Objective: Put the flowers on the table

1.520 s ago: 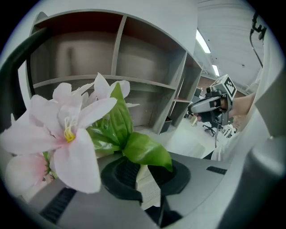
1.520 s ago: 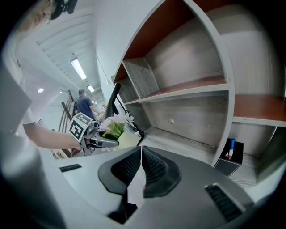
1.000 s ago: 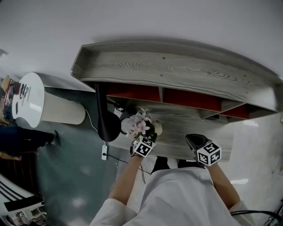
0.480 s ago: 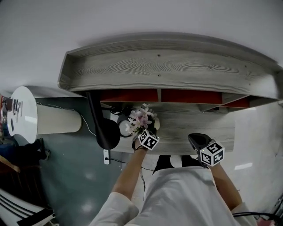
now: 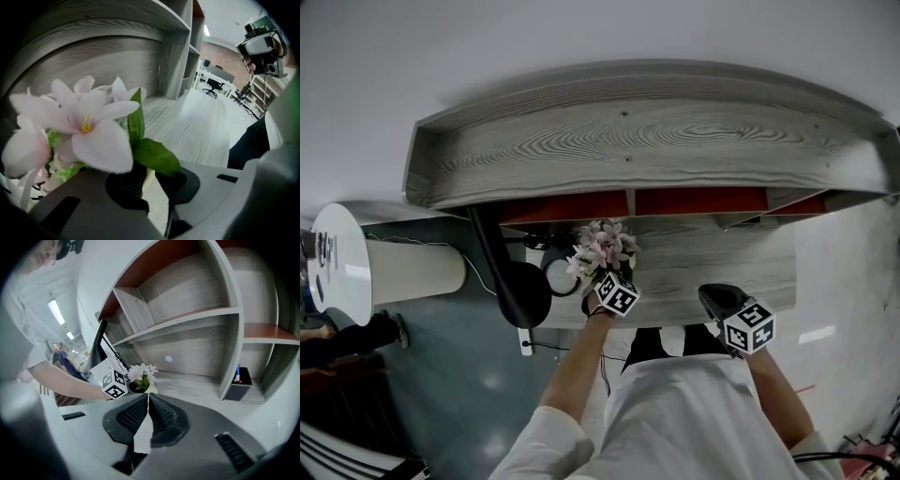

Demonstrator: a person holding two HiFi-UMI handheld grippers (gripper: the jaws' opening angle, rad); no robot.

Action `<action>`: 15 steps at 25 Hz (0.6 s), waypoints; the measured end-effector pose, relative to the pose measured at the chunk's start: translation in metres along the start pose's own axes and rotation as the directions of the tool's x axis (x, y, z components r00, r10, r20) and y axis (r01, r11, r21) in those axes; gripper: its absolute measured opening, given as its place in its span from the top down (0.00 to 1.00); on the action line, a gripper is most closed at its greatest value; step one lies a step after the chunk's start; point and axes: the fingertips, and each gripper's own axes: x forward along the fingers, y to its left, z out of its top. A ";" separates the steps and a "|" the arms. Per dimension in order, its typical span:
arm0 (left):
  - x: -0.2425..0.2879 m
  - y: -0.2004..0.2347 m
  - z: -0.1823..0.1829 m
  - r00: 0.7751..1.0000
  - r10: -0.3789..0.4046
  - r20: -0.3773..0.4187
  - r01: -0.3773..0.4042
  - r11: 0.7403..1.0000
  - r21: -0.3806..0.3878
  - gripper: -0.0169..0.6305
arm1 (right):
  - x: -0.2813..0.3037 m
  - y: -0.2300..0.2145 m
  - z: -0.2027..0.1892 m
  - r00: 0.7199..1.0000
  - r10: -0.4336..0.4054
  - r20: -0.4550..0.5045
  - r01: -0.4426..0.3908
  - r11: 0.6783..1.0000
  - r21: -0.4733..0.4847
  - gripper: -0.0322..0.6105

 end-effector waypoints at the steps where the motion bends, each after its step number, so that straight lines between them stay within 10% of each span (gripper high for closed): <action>1: 0.003 -0.001 -0.001 1.000 -0.007 0.000 0.007 1.000 0.006 0.88 | 0.000 0.000 -0.001 1.000 -0.003 -0.001 0.003 1.000 0.002 0.92; 15: -0.009 -0.008 0.010 0.994 -0.048 0.100 0.052 0.998 -0.040 0.80 | 0.009 0.010 -0.002 1.000 -0.015 -0.001 0.015 1.000 0.009 0.92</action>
